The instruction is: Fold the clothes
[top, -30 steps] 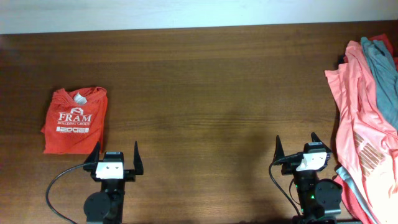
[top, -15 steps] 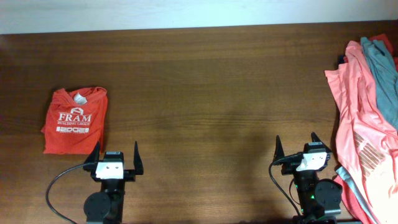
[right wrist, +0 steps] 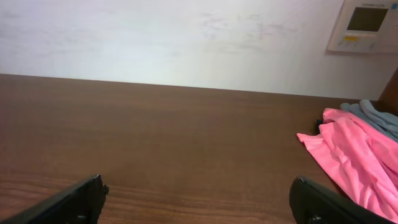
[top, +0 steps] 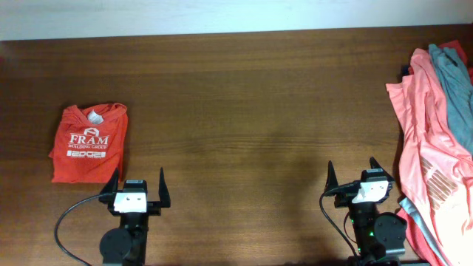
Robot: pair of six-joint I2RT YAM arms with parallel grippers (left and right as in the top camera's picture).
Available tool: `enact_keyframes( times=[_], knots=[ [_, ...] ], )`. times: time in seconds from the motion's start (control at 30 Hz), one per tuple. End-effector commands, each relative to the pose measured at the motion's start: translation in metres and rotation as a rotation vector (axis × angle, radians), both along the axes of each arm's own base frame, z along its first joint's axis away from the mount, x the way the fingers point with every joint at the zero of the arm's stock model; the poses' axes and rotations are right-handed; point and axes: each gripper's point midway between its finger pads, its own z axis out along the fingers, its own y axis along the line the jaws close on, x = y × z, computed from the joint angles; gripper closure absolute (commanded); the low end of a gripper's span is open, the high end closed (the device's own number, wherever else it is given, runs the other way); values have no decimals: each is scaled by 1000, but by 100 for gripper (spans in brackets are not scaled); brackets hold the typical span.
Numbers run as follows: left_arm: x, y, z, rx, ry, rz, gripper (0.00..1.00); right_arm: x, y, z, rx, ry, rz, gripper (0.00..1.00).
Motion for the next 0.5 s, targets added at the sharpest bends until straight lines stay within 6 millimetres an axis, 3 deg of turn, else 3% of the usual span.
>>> enact_keyframes(
  times=[0.0, 0.3, 0.47],
  knots=[
    [0, -2, -2, 12, 0, -12, 1, 0, -1, -3, 2, 2, -5, 2],
    [0, -6, -3, 9, 2, -39, 1, 0, -1, -3, 8, 2, -6, 1],
    [0, -10, 1, -234, -9, -40, 1, -1, -2, 0, 44, 6, -12, 2]
  ],
)
